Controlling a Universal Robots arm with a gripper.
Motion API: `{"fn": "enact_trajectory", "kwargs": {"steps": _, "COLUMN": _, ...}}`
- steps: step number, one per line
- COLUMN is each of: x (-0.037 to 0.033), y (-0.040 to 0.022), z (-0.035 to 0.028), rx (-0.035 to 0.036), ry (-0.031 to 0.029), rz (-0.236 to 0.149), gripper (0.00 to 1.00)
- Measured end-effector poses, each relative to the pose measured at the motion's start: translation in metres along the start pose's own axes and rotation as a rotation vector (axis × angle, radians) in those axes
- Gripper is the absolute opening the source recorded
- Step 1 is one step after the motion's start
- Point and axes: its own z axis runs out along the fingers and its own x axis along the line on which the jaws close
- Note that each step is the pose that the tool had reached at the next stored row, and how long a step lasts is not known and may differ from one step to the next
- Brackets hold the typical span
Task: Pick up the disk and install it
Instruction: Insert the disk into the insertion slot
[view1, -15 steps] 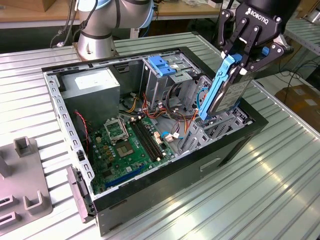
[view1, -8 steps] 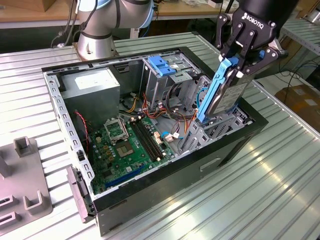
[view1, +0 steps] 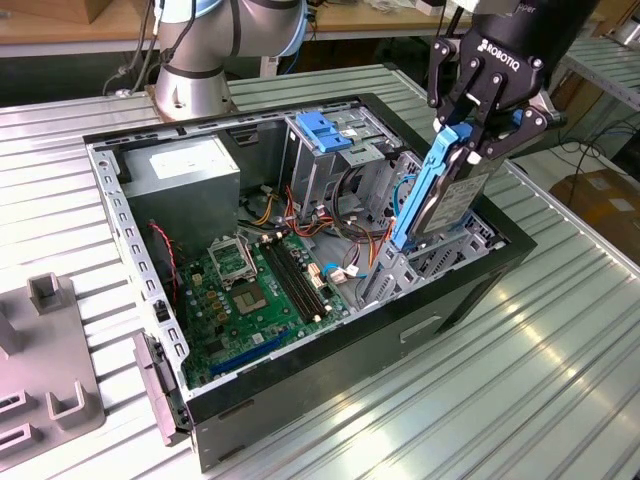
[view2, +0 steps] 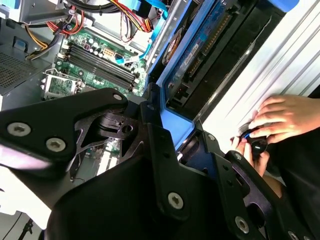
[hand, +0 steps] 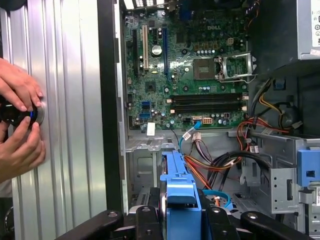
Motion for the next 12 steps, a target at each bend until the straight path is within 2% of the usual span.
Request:
{"fn": "enact_trajectory", "kwargs": {"steps": 4, "x": -0.0002, "y": -0.0007, "z": 0.0054, "rx": -0.004, "ry": 0.0002, "rz": 0.0, "gripper": 0.37}}
{"fn": "enact_trajectory", "kwargs": {"steps": 12, "x": -0.0004, "y": -0.0024, "z": 0.0103, "rx": -0.0123, "ry": 0.0006, "rz": 0.0, "gripper": 0.37}}
